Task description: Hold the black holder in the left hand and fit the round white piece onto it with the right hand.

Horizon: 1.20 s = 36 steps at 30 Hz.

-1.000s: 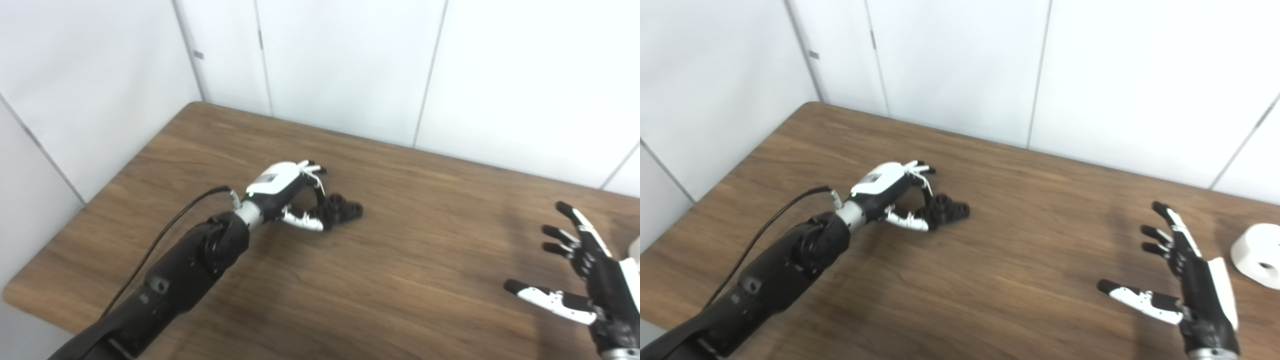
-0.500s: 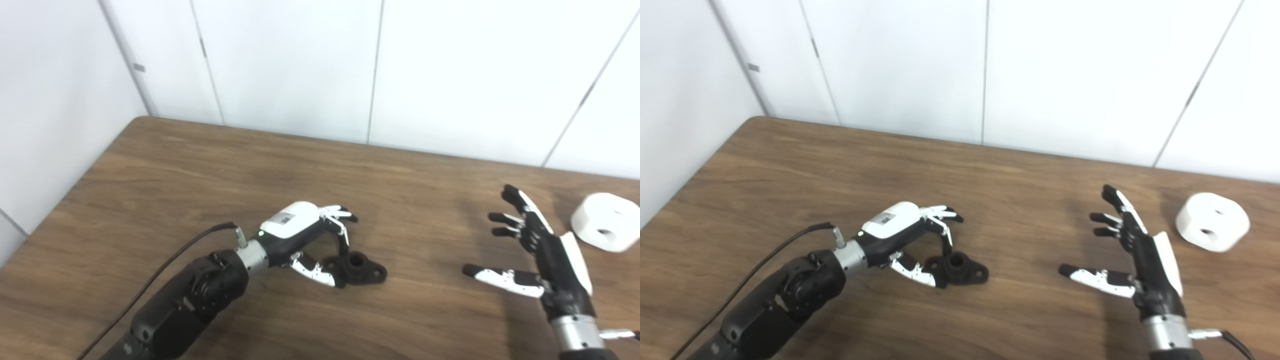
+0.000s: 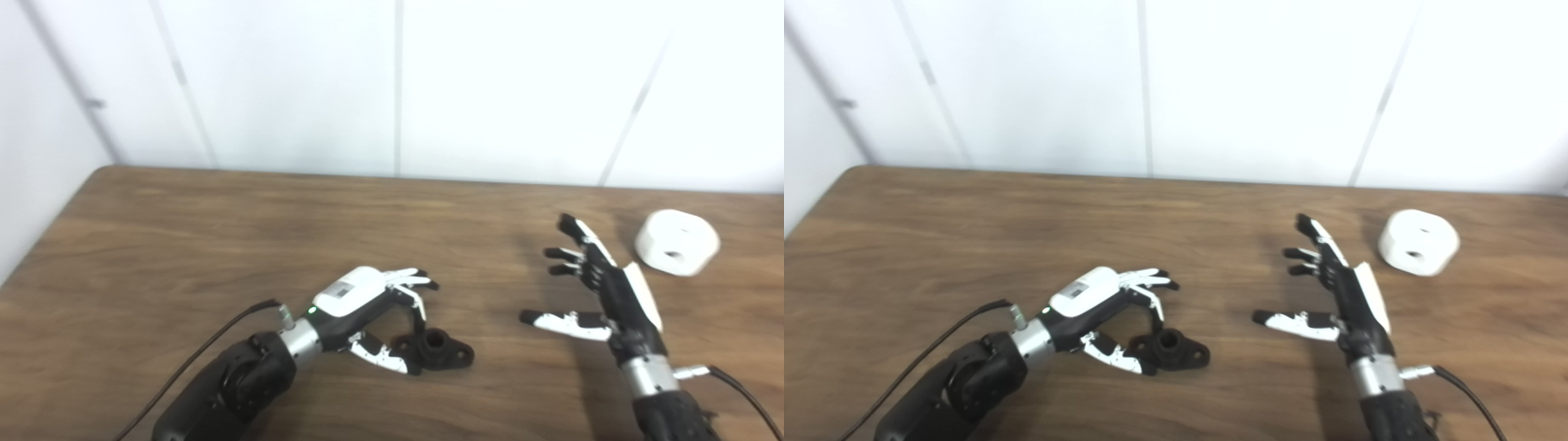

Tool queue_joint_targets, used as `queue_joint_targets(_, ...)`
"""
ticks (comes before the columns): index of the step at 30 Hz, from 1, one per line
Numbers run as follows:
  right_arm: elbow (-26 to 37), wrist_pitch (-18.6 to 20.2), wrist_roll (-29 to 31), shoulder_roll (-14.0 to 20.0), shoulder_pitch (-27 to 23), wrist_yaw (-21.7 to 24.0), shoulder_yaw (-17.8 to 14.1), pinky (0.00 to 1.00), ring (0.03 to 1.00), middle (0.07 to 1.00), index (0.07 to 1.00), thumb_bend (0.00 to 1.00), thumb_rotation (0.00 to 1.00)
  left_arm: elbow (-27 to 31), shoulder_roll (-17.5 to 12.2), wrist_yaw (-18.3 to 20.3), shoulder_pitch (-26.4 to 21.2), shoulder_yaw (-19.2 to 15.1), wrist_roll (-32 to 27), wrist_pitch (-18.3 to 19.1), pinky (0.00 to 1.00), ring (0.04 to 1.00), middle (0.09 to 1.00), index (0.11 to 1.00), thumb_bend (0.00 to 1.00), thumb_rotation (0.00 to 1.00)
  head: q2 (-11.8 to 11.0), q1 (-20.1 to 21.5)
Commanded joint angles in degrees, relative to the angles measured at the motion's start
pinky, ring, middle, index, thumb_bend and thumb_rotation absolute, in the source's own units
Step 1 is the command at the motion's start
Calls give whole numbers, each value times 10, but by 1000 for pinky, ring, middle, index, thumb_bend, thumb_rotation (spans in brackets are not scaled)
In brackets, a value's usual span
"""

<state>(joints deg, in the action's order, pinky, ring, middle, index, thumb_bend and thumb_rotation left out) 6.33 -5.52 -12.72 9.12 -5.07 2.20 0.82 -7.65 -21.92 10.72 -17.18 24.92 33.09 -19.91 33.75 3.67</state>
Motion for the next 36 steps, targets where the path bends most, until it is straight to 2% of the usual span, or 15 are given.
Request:
queue_joint_targets(1, 38, -32, -6, 6, -19, -14, -8, 640, 753, 918, 931, 731, 129, -21, -1, 19, 5, 18, 47, 26, 900, 942, 889, 483, 524, 60, -4, 16)
queue_joint_targets(5, 78, -18, -22, 23, -28, -11, -20, 634, 760, 910, 913, 741, 115, -21, -10, 15, 10, 17, 64, 32, 900, 947, 887, 483, 524, 56, -21, 74)
queue_joint_targets(6, 86, -12, -30, 32, -34, -10, -26, 649, 768, 913, 912, 747, 146, -22, -12, 10, 13, 15, 66, 31, 892, 942, 885, 483, 524, 55, -32, 100)
queue_joint_targets(7, 93, -6, -37, 41, -40, -9, -32, 659, 777, 918, 912, 751, 180, -21, -14, 7, 15, 13, 67, 32, 880, 934, 879, 484, 524, 54, -34, 105)
queue_joint_targets(11, 112, 11, -84, 90, -72, -12, -63, 631, 778, 918, 903, 740, 222, -24, -21, -13, 27, 6, 69, 23, 848, 912, 862, 484, 523, 51, -67, 166)
queue_joint_targets(13, 120, 21, -108, 113, -88, -14, -79, 630, 775, 915, 900, 725, 205, -34, -20, -26, 30, 5, 65, 12, 833, 899, 849, 484, 523, 50, -90, 204)
queue_joint_targets(15, 123, 28, -130, 132, -101, -21, -93, 641, 757, 895, 884, 750, 202, -47, -20, -37, 31, 5, 64, 2, 829, 894, 845, 484, 522, 49, -110, 227)
queue_joint_targets(16, 124, 30, -139, 139, -105, -23, -98, 665, 754, 883, 873, 761, 200, -53, -20, -41, 30, 5, 64, -3, 836, 897, 845, 484, 522, 49, -110, 227)
queue_joint_targets(18, 125, 51, -161, 172, -120, -23, -123, 685, 767, 871, 870, 762, 227, -74, -19, -49, 26, 7, 62, -15, 842, 905, 850, 484, 522, 49, -132, 252)
queue_joint_targets(22, 119, 99, -175, 220, -139, -7, -159, 765, 859, 915, 908, 766, 323, -103, -15, -66, 15, 12, 63, -37, 840, 913, 851, 483, 522, 51, -148, 260)
queue_joint_targets(25, 109, 135, -166, 239, -145, 8, -169, 892, 973, 988, 985, 831, 349, -123, -11, -77, 6, 14, 61, -52, 814, 904, 847, 482, 522, 52, -155, 269)
queue_joint_targets(26, 107, 143, -164, 243, -145, 10, -169, 902, 986, 994, 992, 855, 363, -127, -10, -79, 4, 15, 60, -54, 815, 906, 848, 482, 522, 52, -155, 270)
queue_joint_targets(29, 93, 177, -156, 260, -149, 27, -168, 886, 999, 1000, 987, 893, 401, -136, -8, -82, -1, 17, 60, -59, 820, 906, 847, 481, 522, 51, -157, 272)
queue_joint_targets(32, 69, 189, -173, 278, -152, 33, -158, 857, 966, 984, 951, 933, 446, -139, -7, -82, -3, 21, 59, -61, 828, 906, 847, 481, 522, 51, -157, 271)
queue_joint_targets(36, 44, 208, -164, 296, -155, 57, -145, 905, 987, 976, 939, 962, 449, -126, -7, -80, -2, 23, 56, -57, 818, 904, 849, 481, 522, 51, -153, 272)
